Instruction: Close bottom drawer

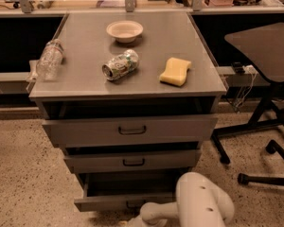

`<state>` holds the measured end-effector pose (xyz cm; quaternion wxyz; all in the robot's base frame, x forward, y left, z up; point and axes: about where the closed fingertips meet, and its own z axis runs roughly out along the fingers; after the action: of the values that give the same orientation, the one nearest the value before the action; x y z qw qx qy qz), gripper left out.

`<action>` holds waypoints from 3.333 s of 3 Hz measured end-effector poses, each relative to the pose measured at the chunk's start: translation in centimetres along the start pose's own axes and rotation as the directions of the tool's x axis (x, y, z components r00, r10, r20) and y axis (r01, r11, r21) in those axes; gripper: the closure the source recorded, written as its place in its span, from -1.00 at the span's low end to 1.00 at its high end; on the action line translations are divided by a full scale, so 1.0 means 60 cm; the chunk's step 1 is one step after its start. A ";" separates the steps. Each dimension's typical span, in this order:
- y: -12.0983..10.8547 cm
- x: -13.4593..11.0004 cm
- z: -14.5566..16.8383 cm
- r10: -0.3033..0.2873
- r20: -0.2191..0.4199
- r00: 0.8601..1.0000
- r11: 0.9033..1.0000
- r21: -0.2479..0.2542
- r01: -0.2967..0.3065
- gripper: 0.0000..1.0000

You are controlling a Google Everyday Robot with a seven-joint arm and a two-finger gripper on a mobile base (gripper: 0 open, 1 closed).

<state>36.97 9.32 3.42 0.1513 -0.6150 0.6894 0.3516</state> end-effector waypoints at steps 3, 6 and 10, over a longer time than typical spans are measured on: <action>0.143 -0.030 0.184 0.079 0.047 0.996 0.948 -0.312 -0.061 -1.00; 0.060 -0.088 -0.084 -0.100 0.093 0.991 0.994 0.055 0.095 0.31; -0.009 -0.052 -0.224 -0.192 0.058 0.980 0.930 0.329 0.163 1.00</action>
Offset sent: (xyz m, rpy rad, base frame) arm 0.4050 0.1647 -0.3563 -0.1214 -0.2926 -0.2988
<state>41.08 2.60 14.74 0.3113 -0.6255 0.6718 0.2461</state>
